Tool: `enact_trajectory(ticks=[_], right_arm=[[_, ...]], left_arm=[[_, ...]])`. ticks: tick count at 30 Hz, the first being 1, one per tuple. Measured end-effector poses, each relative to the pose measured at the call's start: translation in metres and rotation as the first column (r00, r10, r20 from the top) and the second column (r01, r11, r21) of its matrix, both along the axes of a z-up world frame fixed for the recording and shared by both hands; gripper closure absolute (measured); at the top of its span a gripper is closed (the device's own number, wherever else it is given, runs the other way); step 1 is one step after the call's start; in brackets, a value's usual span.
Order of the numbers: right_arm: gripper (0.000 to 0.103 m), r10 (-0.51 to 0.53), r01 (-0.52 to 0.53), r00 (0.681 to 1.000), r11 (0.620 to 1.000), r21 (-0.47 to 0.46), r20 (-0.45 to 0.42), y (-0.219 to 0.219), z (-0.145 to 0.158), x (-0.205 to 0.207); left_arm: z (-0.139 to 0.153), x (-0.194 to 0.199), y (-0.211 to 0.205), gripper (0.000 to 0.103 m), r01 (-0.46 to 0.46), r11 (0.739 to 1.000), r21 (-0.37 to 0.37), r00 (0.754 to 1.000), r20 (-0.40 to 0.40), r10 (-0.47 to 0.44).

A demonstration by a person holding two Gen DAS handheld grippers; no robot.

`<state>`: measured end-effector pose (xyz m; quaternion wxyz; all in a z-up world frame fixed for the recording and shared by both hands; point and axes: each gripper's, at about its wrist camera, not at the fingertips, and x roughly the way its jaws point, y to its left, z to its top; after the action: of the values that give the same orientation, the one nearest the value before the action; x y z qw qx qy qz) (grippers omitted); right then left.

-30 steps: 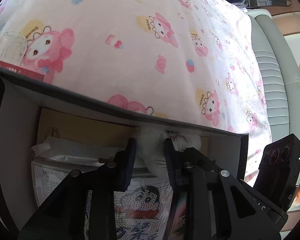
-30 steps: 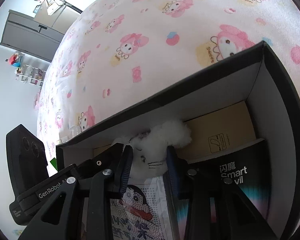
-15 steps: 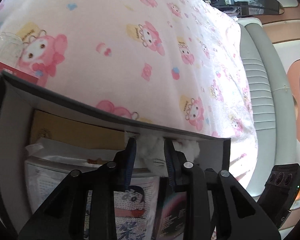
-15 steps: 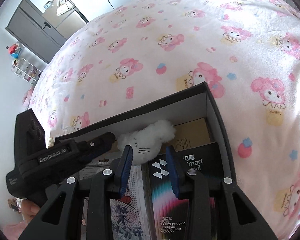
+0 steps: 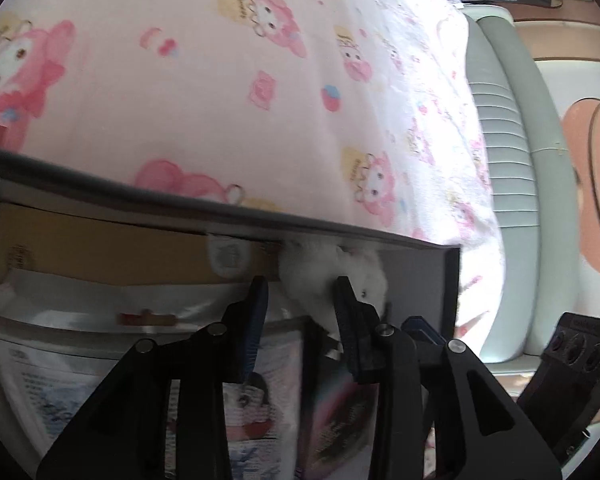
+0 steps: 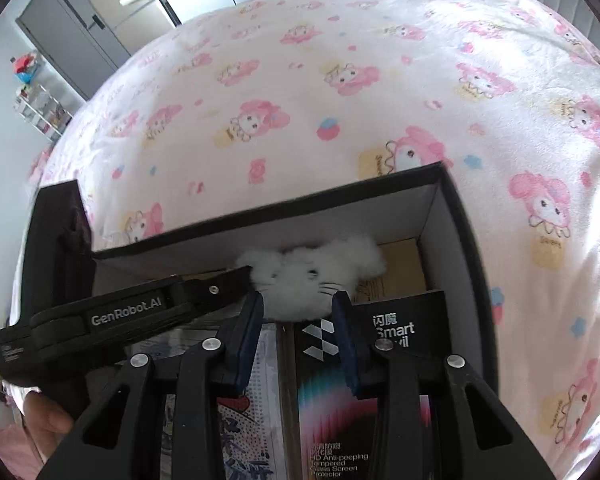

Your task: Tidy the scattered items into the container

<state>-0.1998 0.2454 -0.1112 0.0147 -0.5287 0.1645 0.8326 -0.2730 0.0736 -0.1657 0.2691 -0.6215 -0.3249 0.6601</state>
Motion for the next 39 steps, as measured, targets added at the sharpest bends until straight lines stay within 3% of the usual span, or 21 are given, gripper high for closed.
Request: enact_trajectory(ticks=[2, 4, 7, 8, 11, 15, 19, 23, 25, 28, 29, 32, 36, 39], right_arm=[[0.071, -0.007, 0.007, 1.000, 1.000, -0.003, -0.022, 0.004, 0.012, 0.007], [0.071, 0.006, -0.006, 1.000, 1.000, -0.002, -0.025, 0.005, 0.013, 0.007], [0.071, 0.014, -0.014, 1.000, 1.000, 0.013, 0.011, -0.002, 0.002, -0.001], [0.071, 0.014, -0.014, 1.000, 1.000, 0.002, 0.001, -0.004, 0.001, -0.002], [0.071, 0.062, -0.061, 0.998, 0.998, 0.007, -0.028, -0.020, -0.001, -0.005], [0.072, 0.107, -0.109, 0.993, 0.994, 0.029, 0.047, -0.033, -0.027, -0.026], [0.074, 0.129, -0.133, 0.989, 0.989, 0.063, 0.065, -0.033, -0.032, -0.033], [0.083, 0.115, -0.119, 0.991, 0.991, 0.060, 0.070, -0.022, -0.034, -0.026], [0.084, 0.081, -0.084, 0.994, 0.996, 0.043, 0.069, -0.012, -0.033, -0.022], [0.084, 0.019, -0.023, 0.999, 0.997, 0.067, 0.050, -0.001, -0.024, -0.014], [0.084, 0.002, -0.006, 0.999, 0.995, 0.100, 0.044, 0.000, -0.019, -0.009], [0.084, -0.005, 0.007, 1.000, 0.987, 0.163, -0.012, 0.002, -0.002, 0.009], [0.084, -0.058, 0.058, 0.998, 0.998, 0.029, 0.007, 0.020, -0.006, 0.020], [0.083, -0.055, 0.055, 0.998, 0.998, 0.036, 0.012, 0.016, -0.007, 0.019]], left_arm=[[0.004, 0.001, -0.001, 0.067, -0.010, 1.000, 0.022, 1.000, -0.004, 0.010], [0.013, 0.002, -0.005, 0.067, -0.033, 0.997, -0.075, 0.999, -0.044, 0.030], [0.022, 0.006, -0.012, 0.067, -0.051, 0.962, -0.269, 0.997, -0.074, 0.033], [0.023, 0.007, -0.015, 0.067, -0.049, 0.956, -0.289, 0.997, -0.064, 0.031], [0.022, 0.010, -0.029, 0.067, -0.067, 0.966, -0.250, 0.997, -0.039, 0.059], [0.023, 0.006, -0.031, 0.067, -0.087, 0.950, -0.300, 0.996, -0.061, 0.072], [0.021, 0.005, -0.028, 0.067, -0.074, 0.952, -0.297, 0.997, -0.056, 0.060], [0.024, 0.007, -0.019, 0.067, -0.051, 0.955, -0.292, 0.997, -0.074, 0.031], [0.026, 0.008, -0.014, 0.067, -0.048, 0.969, -0.240, 0.995, -0.102, 0.024], [0.017, 0.005, -0.006, 0.068, -0.026, 0.999, -0.035, 0.997, -0.074, 0.023], [0.013, 0.006, -0.004, 0.069, -0.037, 0.999, -0.013, 0.998, -0.059, 0.036], [0.014, 0.009, 0.003, 0.074, -0.044, 0.995, -0.093, 0.995, -0.092, 0.035], [0.019, 0.011, 0.007, 0.078, -0.046, 0.983, -0.180, 0.993, -0.114, 0.026], [0.022, 0.021, 0.013, 0.081, -0.011, 0.981, -0.195, 0.994, -0.107, -0.010]])
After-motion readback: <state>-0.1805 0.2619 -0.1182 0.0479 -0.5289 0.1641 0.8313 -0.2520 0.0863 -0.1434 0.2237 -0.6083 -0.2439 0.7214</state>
